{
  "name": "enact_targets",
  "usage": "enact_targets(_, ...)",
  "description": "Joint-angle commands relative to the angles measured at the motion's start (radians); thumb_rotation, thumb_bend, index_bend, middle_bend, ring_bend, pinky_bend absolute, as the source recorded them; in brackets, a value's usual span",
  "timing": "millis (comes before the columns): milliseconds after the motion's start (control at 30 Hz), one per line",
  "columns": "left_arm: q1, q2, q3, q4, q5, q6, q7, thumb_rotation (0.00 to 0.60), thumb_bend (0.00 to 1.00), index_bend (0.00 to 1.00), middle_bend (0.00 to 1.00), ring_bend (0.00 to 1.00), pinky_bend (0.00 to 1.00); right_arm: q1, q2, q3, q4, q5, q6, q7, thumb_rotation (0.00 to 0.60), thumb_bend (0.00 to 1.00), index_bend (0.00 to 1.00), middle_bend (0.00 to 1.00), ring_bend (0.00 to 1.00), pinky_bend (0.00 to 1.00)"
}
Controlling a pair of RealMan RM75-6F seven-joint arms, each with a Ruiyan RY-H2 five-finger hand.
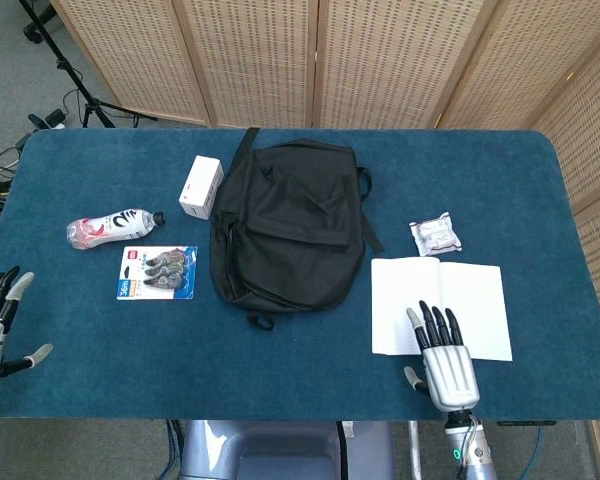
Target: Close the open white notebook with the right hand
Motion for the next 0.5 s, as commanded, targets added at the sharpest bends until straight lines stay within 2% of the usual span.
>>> enact_targets(33,0.000,0.000,0.000,0.000,0.000,-0.001,-0.001,0.552,0.07,0.00,0.00,0.00,0.00,0.005,-0.008,0.003,0.011,0.013,-0.010,0.006,0.600,0.26,0.00,0.00,0.00,0.00)
enact_targets(500,0.000,0.001,0.002,-0.004,0.005,0.001,-0.001,0.554,0.07,0.00,0.00,0.00,0.00,0.036,-0.037,0.019,0.053,0.053,-0.042,0.017,0.600,0.26,0.00,0.00,0.00,0.00)
